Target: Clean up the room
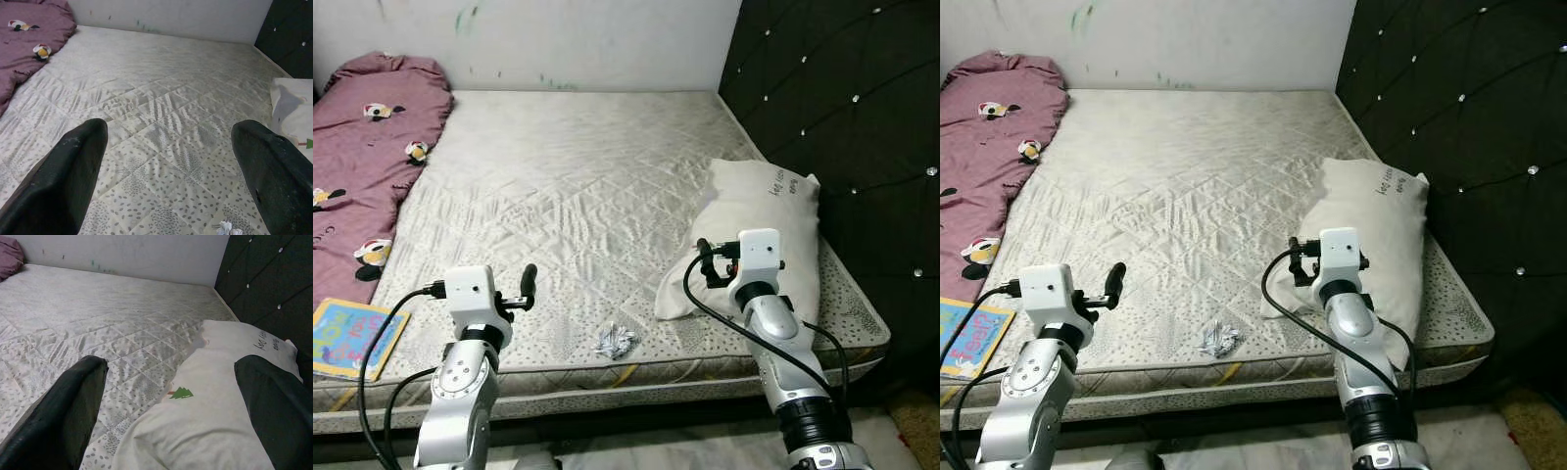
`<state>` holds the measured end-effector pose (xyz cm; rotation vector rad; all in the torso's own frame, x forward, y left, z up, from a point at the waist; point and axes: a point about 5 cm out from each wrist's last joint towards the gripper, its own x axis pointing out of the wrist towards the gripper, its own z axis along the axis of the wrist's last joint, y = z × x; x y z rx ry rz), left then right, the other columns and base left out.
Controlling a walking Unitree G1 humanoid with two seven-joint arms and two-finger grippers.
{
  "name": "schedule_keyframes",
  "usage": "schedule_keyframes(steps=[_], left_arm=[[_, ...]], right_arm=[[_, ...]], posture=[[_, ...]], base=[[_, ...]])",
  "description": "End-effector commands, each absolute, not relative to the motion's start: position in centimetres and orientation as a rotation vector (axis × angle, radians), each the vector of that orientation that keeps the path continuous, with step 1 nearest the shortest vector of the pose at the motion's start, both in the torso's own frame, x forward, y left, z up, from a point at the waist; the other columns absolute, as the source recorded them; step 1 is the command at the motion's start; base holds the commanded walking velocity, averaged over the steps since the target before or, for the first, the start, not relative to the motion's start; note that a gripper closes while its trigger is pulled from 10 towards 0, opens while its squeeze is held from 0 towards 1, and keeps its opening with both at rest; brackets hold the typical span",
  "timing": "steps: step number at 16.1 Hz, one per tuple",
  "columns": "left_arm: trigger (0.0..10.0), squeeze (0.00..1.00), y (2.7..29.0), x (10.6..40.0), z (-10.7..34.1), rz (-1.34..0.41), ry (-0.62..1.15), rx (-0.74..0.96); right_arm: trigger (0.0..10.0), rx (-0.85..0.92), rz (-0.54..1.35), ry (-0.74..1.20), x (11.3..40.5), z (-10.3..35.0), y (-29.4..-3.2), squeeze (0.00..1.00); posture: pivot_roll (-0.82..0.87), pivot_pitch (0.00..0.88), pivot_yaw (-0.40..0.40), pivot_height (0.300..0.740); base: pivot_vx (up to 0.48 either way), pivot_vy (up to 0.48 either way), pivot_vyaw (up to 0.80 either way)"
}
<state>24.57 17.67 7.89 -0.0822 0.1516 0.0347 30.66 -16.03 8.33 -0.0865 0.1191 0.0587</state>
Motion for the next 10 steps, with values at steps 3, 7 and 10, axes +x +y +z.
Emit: schedule_keyframes(steps=[3, 7, 10], left_arm=[[10.0, 0.00, 17.75, 24.55, 7.70, 0.032, 0.164, -0.076], [10.0, 0.00, 17.79, 24.52, 7.70, 0.039, 0.156, -0.059], [10.0, 0.00, 17.32, 24.57, 7.77, 0.011, 0.140, -0.035]], right_arm=[[10.0, -0.075, 0.063, 0.117, 30.70, 8.44, -15.93, 0.00], [10.0, -0.071, 0.072, 0.122, 30.67, 8.33, -15.97, 0.00], [10.0, -0.065, 0.060, 0.125, 30.42, 8.03, -15.95, 0.00]], posture=[[0.00, 0.000, -0.067, 0.740], [0.00, 0.000, -0.070, 0.740], [0.00, 0.000, -0.038, 0.740]], base=[[0.000, 0.480, 0.00], [0.000, 0.480, 0.00], [0.000, 0.259, 0.00]])
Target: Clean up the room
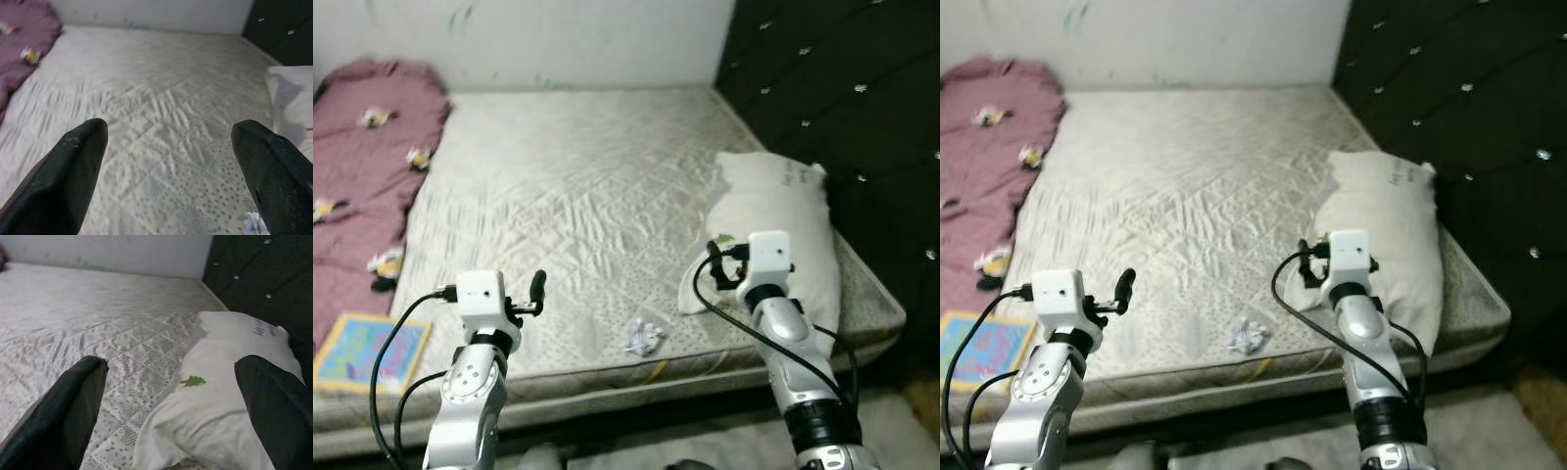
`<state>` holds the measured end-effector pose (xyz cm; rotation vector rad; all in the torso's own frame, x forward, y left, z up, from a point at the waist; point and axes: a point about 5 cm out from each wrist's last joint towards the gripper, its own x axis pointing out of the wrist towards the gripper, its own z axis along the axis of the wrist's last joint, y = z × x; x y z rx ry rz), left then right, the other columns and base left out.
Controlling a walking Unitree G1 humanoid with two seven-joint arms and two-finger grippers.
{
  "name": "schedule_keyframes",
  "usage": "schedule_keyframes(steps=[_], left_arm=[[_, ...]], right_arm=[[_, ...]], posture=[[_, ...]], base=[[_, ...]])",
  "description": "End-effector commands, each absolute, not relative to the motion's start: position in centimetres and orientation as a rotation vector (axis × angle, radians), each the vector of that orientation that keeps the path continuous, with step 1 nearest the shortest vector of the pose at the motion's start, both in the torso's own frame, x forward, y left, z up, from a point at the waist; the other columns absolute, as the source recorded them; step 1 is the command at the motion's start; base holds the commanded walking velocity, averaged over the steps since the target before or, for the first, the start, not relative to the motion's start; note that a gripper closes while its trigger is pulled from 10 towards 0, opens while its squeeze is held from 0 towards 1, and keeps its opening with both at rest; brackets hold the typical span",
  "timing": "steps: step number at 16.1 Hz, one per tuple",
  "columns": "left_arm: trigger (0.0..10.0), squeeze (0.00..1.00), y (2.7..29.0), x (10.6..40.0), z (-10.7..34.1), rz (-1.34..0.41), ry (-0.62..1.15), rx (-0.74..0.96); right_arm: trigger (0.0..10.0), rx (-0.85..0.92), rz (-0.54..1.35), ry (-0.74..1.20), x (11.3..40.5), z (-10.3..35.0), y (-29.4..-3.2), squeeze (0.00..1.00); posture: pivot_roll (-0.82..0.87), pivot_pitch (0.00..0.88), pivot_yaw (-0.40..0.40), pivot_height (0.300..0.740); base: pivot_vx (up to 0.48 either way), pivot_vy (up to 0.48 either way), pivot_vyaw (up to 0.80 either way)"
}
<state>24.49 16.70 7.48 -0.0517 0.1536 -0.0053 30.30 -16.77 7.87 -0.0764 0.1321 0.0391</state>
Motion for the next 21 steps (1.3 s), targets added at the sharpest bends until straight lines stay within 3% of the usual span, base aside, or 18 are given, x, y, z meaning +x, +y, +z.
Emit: schedule_keyframes(steps=[1, 5, 8, 13, 18, 21], left_arm=[[10.0, 0.00, 17.0, 24.7, 7.6, 0.001, 0.146, 0.005], [10.0, 0.00, 16.5, 26.6, 8.0, -0.085, 0.153, -0.014], [10.0, 0.00, 15.8, 26.2, 7.6, -0.134, 0.165, 0.075], [10.0, 0.00, 16.7, 23.3, 6.9, -0.061, 0.165, 0.116], [10.0, 0.00, 16.7, 22.7, 8.0, -0.144, 0.110, 0.189], [10.0, 0.00, 17.3, 23.4, 8.1, -0.008, 0.110, 0.120]], right_arm=[[10.0, -0.056, 0.048, 0.125, 30.2, 7.7, -15.9, 0.00], [10.0, -0.032, -0.007, 0.082, 31.0, 8.6, -16.1, 0.00], [10.0, -0.040, -0.022, 0.121, 30.5, 7.8, -17.0, 0.00], [10.0, -0.051, 0.088, 0.147, 30.4, 7.2, -14.9, 0.00], [10.0, -0.056, 0.070, 0.148, 30.2, 7.4, -15.7, 0.00], [10.0, -0.024, 0.012, 0.166, 29.6, 7.1, -16.9, 0.00]], posture=[[-0.01, 0.000, -0.007, 0.740], [-0.06, 0.000, 0.055, 0.740], [-0.04, 0.000, 0.000, 0.740], [0.04, 0.000, -0.086, 0.740], [0.02, 0.000, -0.074, 0.740], [-0.01, 0.000, -0.056, 0.740]], base=[[0.000, 0.000, 0.00], [0.000, 0.000, 0.00], [0.000, 0.000, 0.00], [0.000, 0.000, 0.00], [0.000, 0.000, 0.00], [0.000, 0.000, -0.48]])
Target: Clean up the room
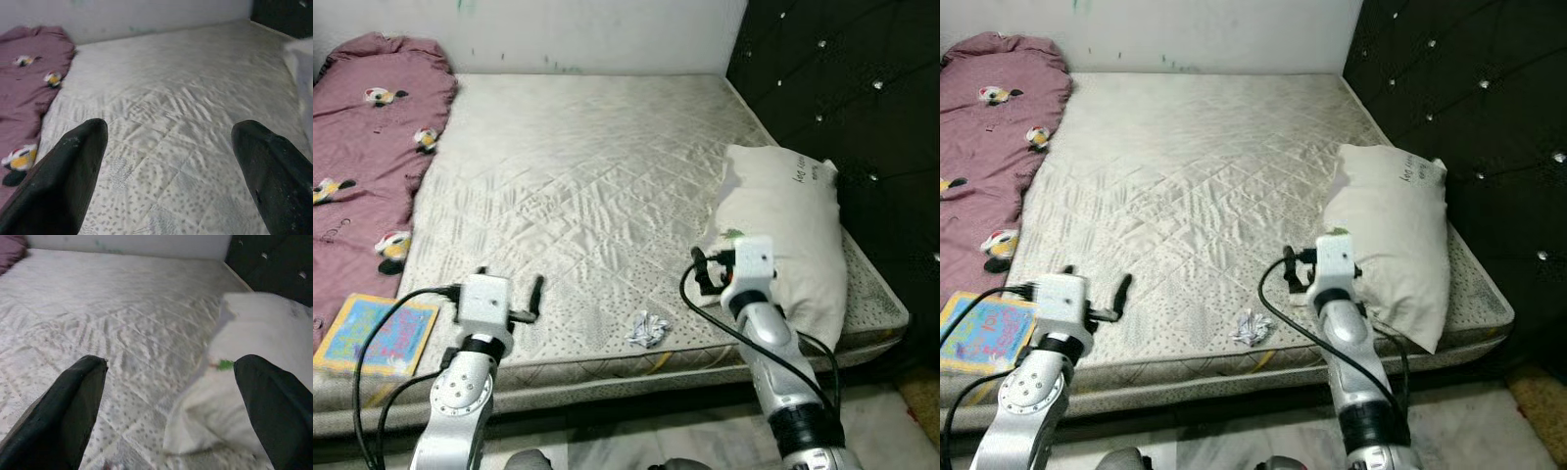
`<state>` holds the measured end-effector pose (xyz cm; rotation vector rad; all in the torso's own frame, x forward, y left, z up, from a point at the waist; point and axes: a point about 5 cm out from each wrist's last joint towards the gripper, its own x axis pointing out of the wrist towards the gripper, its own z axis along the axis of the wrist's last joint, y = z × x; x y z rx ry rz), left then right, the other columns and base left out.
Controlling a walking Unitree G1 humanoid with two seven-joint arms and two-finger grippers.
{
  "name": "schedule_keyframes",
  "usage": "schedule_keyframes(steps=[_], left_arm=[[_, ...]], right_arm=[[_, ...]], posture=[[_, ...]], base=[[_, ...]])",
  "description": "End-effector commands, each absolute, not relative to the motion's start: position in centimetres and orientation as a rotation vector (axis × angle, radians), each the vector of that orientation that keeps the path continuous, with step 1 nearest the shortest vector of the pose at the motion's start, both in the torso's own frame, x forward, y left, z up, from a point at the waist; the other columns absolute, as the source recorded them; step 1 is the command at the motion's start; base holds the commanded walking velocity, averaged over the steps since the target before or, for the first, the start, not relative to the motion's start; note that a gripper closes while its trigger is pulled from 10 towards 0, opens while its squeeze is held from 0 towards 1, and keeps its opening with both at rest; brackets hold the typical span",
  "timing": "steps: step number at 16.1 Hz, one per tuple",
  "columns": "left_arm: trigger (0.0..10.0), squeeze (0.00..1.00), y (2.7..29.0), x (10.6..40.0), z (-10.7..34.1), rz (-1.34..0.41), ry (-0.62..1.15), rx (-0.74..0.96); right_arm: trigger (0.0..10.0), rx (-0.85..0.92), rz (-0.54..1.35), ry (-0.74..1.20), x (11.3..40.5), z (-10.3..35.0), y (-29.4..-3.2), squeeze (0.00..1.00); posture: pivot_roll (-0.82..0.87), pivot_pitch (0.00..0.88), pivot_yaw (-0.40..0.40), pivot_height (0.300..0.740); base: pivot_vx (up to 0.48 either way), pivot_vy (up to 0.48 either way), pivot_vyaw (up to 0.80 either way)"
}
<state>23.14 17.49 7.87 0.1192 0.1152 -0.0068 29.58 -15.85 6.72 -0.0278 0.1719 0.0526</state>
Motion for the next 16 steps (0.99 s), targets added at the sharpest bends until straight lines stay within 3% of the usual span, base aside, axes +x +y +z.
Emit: schedule_keyframes(steps=[1, 4, 11, 16], left_arm=[[10.0, 0.00, 18.1, 23.4, 7.9, 0.034, 0.130, 0.077], [10.0, 0.00, 19.6, 23.0, 7.2, 0.133, 0.165, 0.070], [10.0, 0.00, 18.7, 23.5, 7.6, 0.108, 0.146, 0.027], [10.0, 0.00, 18.2, 24.4, 8.1, 0.068, 0.129, 0.009]], right_arm=[[10.0, -0.041, 0.003, 0.162, 29.5, 7.2, -17.3, 0.00], [10.0, -0.095, 0.047, 0.159, 29.6, 7.1, -17.0, 0.00], [10.0, -0.102, 0.053, 0.158, 29.9, 7.3, -16.4, 0.00], [10.0, -0.090, 0.019, 0.131, 30.7, 8.0, -16.7, 0.00]], posture=[[-0.03, 0.000, -0.056, 0.740], [-0.01, 0.000, -0.068, 0.740], [0.00, 0.000, -0.071, 0.740], [-0.01, 0.000, -0.067, 0.740]], base=[[0.000, 0.000, -0.64], [0.000, 0.000, 0.00], [0.000, 0.000, 0.71], [0.000, 0.000, 0.00]])
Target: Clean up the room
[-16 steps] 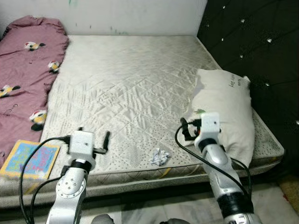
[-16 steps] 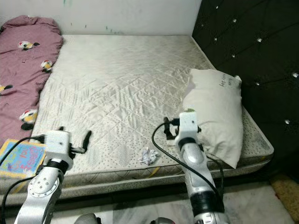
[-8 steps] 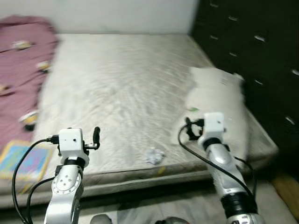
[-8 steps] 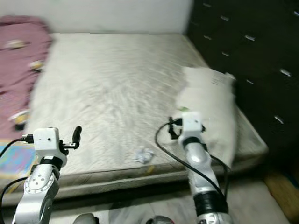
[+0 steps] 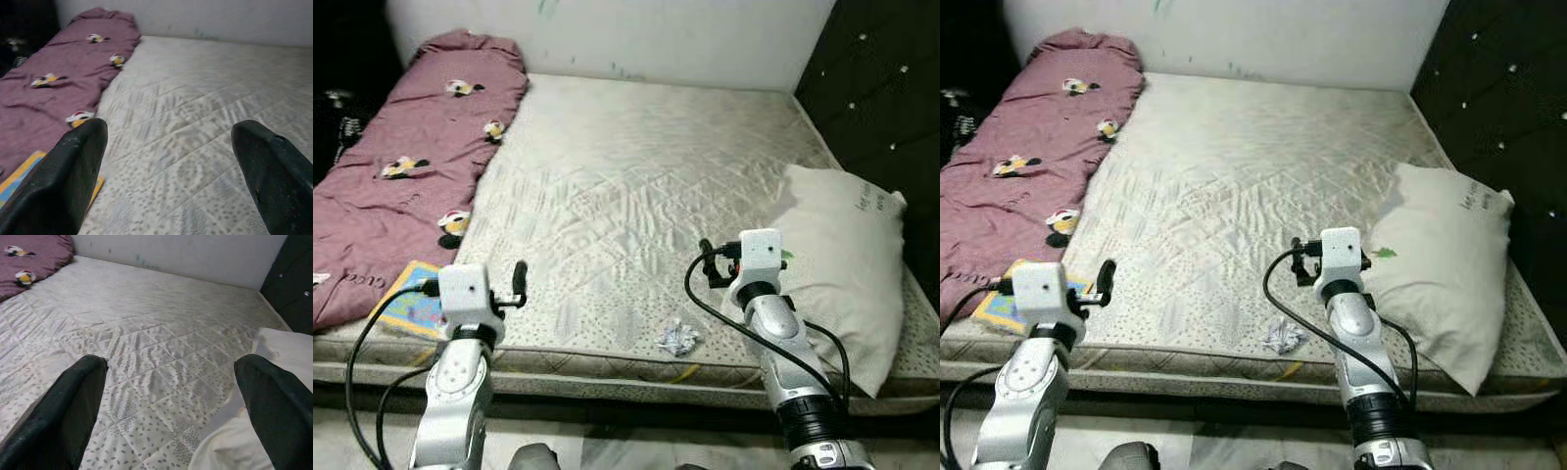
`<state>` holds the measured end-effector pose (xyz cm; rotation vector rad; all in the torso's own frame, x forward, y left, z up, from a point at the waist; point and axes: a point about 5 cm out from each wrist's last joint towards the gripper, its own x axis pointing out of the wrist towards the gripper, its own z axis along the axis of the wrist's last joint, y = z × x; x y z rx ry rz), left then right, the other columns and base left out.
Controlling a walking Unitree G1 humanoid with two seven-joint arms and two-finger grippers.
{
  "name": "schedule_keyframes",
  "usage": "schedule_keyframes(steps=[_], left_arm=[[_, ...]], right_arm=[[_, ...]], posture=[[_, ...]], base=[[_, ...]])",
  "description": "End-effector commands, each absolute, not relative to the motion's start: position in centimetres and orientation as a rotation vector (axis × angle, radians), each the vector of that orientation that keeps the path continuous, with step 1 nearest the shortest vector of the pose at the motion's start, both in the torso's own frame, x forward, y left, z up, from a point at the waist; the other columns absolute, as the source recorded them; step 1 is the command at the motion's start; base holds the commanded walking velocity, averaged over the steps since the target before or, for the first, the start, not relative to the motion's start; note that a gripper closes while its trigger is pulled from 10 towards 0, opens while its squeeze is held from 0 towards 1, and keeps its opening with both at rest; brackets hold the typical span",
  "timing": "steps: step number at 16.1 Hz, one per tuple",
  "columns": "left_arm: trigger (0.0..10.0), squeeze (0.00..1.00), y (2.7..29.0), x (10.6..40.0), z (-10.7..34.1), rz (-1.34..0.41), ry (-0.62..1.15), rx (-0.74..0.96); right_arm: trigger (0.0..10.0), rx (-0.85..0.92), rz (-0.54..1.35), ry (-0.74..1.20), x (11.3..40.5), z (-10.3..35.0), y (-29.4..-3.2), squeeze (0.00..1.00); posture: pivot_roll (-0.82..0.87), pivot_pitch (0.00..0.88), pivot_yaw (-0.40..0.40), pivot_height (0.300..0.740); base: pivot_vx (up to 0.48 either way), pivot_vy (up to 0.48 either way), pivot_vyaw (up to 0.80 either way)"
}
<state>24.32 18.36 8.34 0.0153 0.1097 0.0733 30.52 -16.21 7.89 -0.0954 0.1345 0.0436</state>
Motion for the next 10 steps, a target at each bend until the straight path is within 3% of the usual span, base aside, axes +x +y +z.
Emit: schedule_keyframes(steps=[1, 7, 10], left_arm=[[10.0, 0.00, 18.32, 24.39, 8.07, 0.074, 0.131, 0.009], [10.0, 0.00, 18.10, 23.81, 7.62, 0.077, 0.152, 0.002], [10.0, 0.00, 18.32, 23.74, 7.58, 0.070, 0.160, 0.007]], right_arm=[[10.0, -0.079, 0.018, 0.134, 30.63, 7.96, -16.72, 0.00], [10.0, -0.062, 0.006, 0.158, 30.39, 7.54, -16.90, 0.00], [10.0, -0.064, -0.004, 0.161, 30.32, 7.50, -17.22, 0.00]], posture=[[-0.01, 0.000, -0.067, 0.740], [-0.01, 0.000, -0.070, 0.740], [-0.01, 0.000, -0.068, 0.740]], base=[[0.000, 0.000, 0.00], [0.000, 0.000, 0.00], [0.000, 0.000, -0.63]])
